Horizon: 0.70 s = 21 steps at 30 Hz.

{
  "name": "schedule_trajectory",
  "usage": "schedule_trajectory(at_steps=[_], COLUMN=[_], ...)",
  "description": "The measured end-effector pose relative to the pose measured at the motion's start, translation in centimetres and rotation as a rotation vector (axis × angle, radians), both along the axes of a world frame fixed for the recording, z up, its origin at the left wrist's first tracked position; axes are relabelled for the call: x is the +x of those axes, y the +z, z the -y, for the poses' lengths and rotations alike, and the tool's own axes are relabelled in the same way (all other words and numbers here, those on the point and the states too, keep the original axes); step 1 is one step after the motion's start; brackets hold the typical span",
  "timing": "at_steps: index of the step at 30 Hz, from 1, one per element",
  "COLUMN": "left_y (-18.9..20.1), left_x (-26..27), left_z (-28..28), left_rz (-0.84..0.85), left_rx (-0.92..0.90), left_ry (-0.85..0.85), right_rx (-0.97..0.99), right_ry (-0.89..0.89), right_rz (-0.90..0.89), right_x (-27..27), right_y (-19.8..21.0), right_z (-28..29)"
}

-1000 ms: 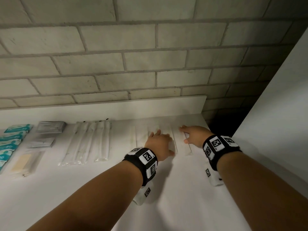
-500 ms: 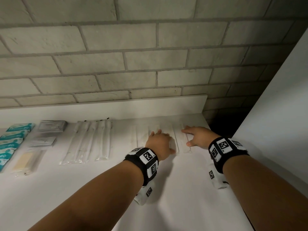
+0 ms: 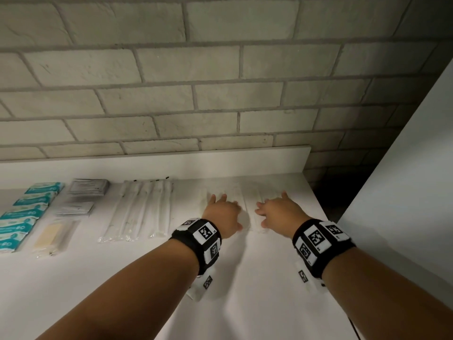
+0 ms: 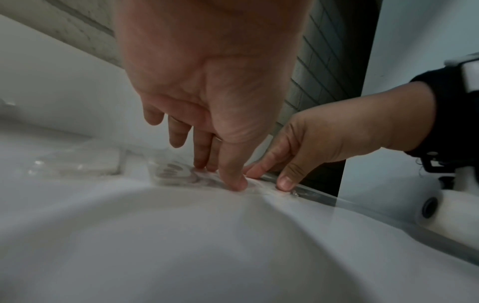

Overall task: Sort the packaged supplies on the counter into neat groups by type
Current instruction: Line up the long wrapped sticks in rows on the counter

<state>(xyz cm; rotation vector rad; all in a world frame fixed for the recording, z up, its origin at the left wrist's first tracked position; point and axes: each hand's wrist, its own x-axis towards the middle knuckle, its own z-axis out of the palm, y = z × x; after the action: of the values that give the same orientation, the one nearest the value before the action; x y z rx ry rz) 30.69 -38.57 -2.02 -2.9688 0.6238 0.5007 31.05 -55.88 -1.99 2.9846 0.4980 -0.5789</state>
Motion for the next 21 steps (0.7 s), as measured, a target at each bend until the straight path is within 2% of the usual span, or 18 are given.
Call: schedule_trajectory(at_steps=[4, 8, 12, 16, 21], left_y=[-0.2, -0.3, -0.2, -0.3, -0.5], left_x=[0.2, 0.3, 0.1, -0.1, -0.2], left_z=[0.2, -0.1, -1.6, -2.8, -2.6], left_rz=[-0.018, -0.005, 0.079, 0.027, 0.009], left_rx=[0.003, -0.024, -0.063, -0.004, -0.017], left_ry=[0.021, 0.012, 0.045, 0.056, 0.046], right_rx=[-0.018, 0.055, 0.163, 0.106, 0.001], right_ry=[0.002, -0.024, -0.094, -0.014, 0.031], right_rz=[0.004, 0.010, 0.045, 0.108, 0.112], right_x=[0.0, -0.3, -0.6, -0.6, -0.9], right_y=[0.0, 0.1, -0.3, -0.9, -1.3], right_z=[-0.2, 0.1, -0.5, -2.2, -3.4])
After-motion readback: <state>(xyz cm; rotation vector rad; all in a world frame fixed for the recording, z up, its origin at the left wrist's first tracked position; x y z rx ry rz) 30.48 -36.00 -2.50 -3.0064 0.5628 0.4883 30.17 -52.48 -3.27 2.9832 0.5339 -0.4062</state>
